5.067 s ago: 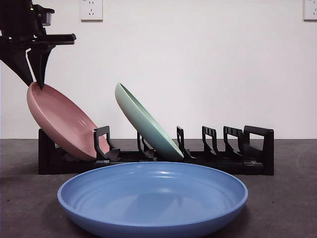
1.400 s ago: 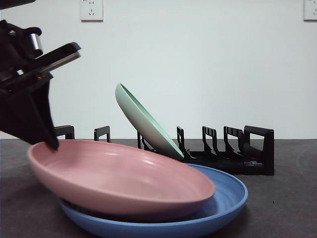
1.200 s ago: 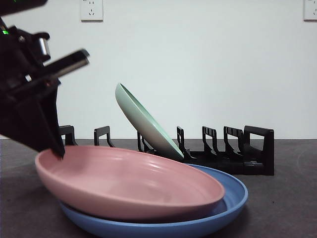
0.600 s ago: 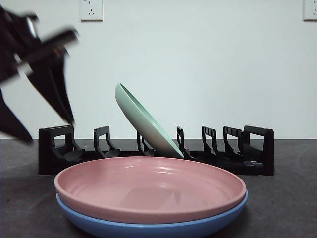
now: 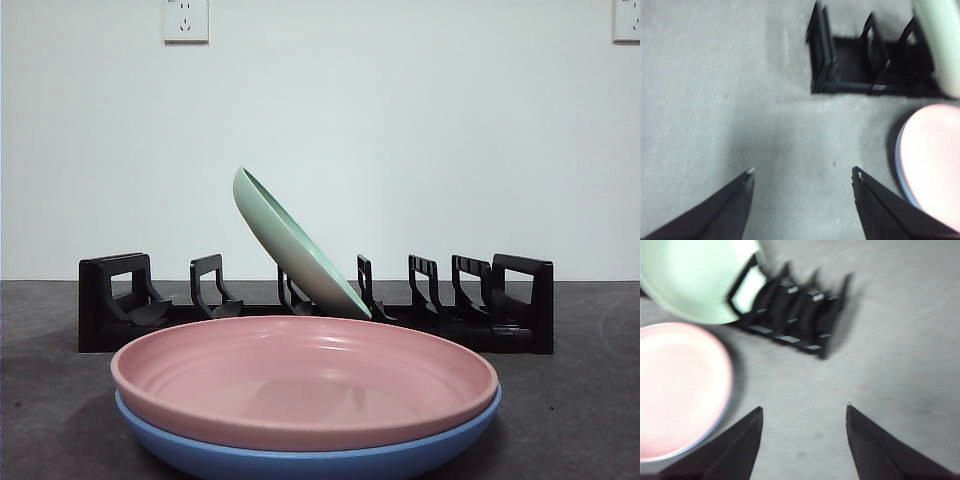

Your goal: Place the plate

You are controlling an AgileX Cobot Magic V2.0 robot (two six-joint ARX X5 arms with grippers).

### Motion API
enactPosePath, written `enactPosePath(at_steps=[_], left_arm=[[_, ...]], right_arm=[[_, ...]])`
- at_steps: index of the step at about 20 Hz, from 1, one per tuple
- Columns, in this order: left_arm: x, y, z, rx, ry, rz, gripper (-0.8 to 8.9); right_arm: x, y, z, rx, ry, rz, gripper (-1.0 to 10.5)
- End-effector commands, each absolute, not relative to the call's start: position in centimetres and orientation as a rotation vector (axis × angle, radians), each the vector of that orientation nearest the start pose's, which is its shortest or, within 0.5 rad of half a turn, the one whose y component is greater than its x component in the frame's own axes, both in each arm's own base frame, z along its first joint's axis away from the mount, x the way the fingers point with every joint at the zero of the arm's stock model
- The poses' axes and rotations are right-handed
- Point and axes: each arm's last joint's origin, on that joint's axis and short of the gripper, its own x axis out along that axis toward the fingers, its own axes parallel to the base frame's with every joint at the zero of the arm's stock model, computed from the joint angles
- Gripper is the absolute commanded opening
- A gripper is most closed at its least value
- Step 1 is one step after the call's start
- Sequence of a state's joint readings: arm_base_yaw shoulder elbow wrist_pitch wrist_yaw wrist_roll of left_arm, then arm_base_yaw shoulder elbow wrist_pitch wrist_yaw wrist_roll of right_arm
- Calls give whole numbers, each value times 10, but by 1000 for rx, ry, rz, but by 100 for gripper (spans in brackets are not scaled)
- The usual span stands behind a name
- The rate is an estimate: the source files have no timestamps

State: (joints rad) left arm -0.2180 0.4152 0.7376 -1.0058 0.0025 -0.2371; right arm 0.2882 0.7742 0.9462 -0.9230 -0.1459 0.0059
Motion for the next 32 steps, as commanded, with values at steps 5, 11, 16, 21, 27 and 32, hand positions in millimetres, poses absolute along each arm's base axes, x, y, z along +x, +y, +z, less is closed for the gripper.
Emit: enactPosePath(at_steps=[5, 11, 16, 21, 27, 32], left_arm=[[63, -14, 288, -142, 671, -139, 312], [63, -14, 289, -141, 665, -134, 312], [63, -14, 289, -140, 665, -134, 312], [63, -14, 289, -140, 665, -134, 312], [63, -14, 289, -140, 665, -134, 312], [63, -14, 289, -140, 665, -133, 312]], right_arm=[[183, 83, 338, -1, 838, 539, 278], [250, 160, 367, -53, 854, 686, 278], [286, 217, 365, -89, 865, 762, 278], [310, 254, 339, -114, 909, 789, 306], [325, 275, 302, -108, 979, 807, 310], [326, 287, 289, -93, 1004, 833, 307]])
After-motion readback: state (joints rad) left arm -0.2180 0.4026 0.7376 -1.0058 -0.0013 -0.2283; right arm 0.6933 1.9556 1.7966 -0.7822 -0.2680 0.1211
